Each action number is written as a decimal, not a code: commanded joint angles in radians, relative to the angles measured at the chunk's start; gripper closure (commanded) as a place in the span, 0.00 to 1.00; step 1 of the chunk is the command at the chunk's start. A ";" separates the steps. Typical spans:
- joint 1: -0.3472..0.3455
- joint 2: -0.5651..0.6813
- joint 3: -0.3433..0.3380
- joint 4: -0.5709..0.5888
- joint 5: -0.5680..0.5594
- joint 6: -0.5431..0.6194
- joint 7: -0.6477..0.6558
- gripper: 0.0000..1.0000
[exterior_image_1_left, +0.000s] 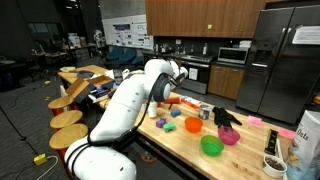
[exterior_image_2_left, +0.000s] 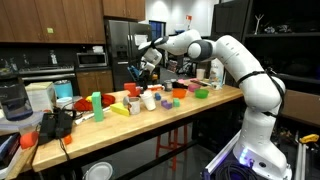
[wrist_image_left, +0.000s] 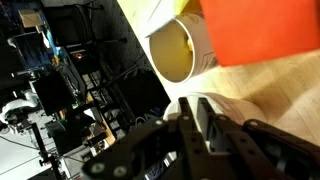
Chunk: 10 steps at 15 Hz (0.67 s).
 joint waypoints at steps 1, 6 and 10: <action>-0.017 -0.004 0.009 -0.009 0.033 -0.007 0.018 1.00; -0.019 0.001 0.007 -0.001 0.052 -0.008 0.029 1.00; -0.009 -0.019 -0.005 -0.022 0.048 0.032 0.035 1.00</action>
